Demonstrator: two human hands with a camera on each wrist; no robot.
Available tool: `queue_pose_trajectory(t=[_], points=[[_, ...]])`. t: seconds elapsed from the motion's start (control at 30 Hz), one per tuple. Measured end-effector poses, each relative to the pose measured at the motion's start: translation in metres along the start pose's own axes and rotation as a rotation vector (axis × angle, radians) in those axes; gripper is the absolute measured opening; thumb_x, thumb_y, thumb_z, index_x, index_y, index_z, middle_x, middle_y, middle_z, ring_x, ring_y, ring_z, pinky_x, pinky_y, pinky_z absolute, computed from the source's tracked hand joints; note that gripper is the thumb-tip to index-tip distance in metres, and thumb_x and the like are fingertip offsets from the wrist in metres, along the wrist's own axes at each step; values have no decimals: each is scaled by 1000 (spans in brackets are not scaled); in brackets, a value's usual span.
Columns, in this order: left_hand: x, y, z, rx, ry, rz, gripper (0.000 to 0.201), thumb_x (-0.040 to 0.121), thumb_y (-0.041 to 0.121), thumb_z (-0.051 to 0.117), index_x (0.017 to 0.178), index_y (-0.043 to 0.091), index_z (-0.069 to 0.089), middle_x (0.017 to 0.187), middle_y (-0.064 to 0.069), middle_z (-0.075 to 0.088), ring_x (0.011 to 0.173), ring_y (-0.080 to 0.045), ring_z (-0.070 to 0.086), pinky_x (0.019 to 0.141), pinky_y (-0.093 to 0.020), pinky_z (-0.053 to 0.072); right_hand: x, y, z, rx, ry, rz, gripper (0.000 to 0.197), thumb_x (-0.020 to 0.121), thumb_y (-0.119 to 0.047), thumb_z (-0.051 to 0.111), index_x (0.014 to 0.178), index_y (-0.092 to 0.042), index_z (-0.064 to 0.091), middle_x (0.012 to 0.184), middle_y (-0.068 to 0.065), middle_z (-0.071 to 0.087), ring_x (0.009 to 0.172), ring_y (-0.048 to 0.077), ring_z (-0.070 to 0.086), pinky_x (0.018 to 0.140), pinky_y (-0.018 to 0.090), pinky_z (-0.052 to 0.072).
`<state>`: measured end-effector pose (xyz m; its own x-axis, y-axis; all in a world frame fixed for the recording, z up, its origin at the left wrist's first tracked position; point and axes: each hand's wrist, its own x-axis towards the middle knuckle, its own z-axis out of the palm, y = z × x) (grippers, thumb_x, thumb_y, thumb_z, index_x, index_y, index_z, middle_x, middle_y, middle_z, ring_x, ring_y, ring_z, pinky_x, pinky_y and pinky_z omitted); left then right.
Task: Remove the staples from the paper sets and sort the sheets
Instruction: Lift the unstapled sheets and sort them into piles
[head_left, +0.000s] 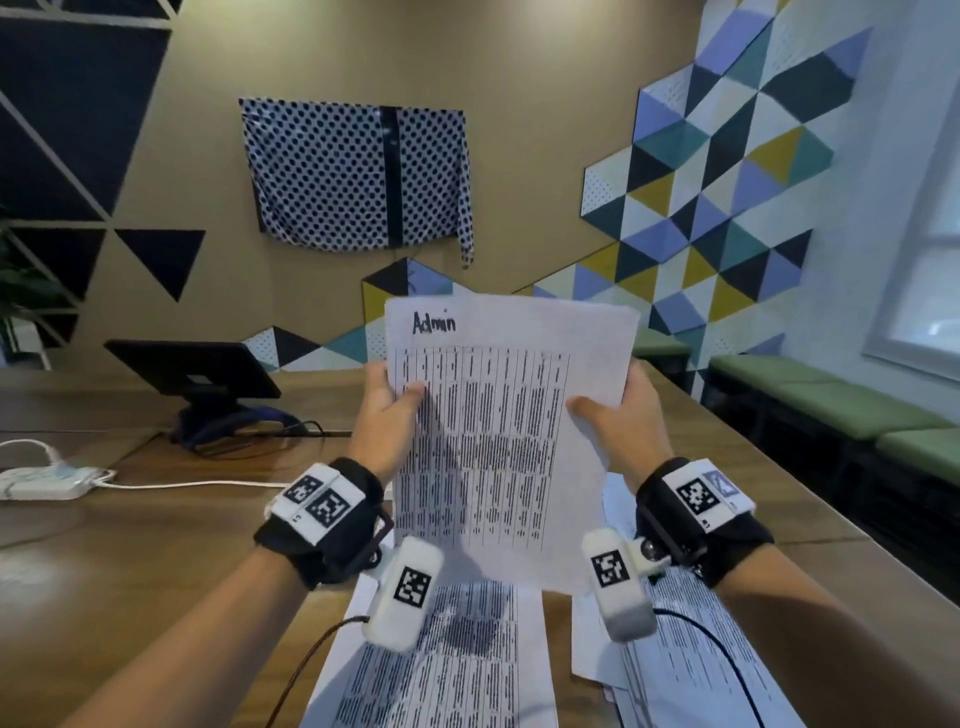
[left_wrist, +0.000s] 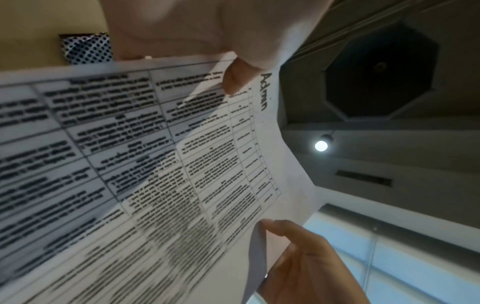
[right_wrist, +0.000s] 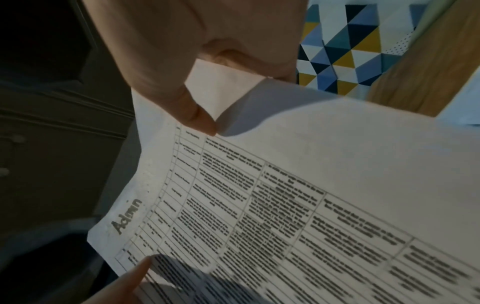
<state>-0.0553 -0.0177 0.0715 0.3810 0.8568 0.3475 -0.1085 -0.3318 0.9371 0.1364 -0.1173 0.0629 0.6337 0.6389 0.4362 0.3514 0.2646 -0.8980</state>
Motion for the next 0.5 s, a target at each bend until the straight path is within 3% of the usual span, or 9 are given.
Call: queue_pose_trajectory(t=[0.07,0.2,0.27,0.37,0.43,0.5], points=[[-5,-13,3,31,14,-24,20,98,8,36,115,19,39,117,2,53,117,-20,51,104,-43,39,-6,15,1,-78,-65,60,49,69,-6,64,116,-6,48,110,11,61,102,25,59,80,38,51],[4,-10,2,74,-2,26,33,97,5,37,129,12,41,125,1,52,124,-19,47,107,-41,35,-2,17,-6,-75,-135,55,49,75,1,61,121,-9,47,116,9,61,107,23,59,89,42,49],[14,-4,-2,71,-35,47,36,97,6,37,132,14,40,132,-1,52,124,-17,48,108,-42,35,5,8,-12,-33,-121,58,44,77,1,62,116,-9,46,109,5,63,98,18,61,82,37,52],[21,-7,-4,73,-58,76,37,97,5,39,131,16,42,133,-3,53,122,-19,50,106,-44,38,16,3,-28,-29,-85,72,32,85,1,53,110,-14,42,85,1,59,74,14,58,65,30,46],[17,-19,-1,101,-53,50,37,96,2,38,131,12,43,131,-1,53,120,-18,51,103,-38,40,23,17,-47,-255,-67,100,26,87,-8,49,111,-17,48,78,0,53,72,17,52,61,28,40],[10,-33,2,134,-39,18,36,96,1,38,131,7,44,124,1,52,114,-14,50,95,-29,40,26,41,-66,-638,-97,130,28,88,-14,48,116,-13,50,95,5,56,86,23,53,70,28,39]])
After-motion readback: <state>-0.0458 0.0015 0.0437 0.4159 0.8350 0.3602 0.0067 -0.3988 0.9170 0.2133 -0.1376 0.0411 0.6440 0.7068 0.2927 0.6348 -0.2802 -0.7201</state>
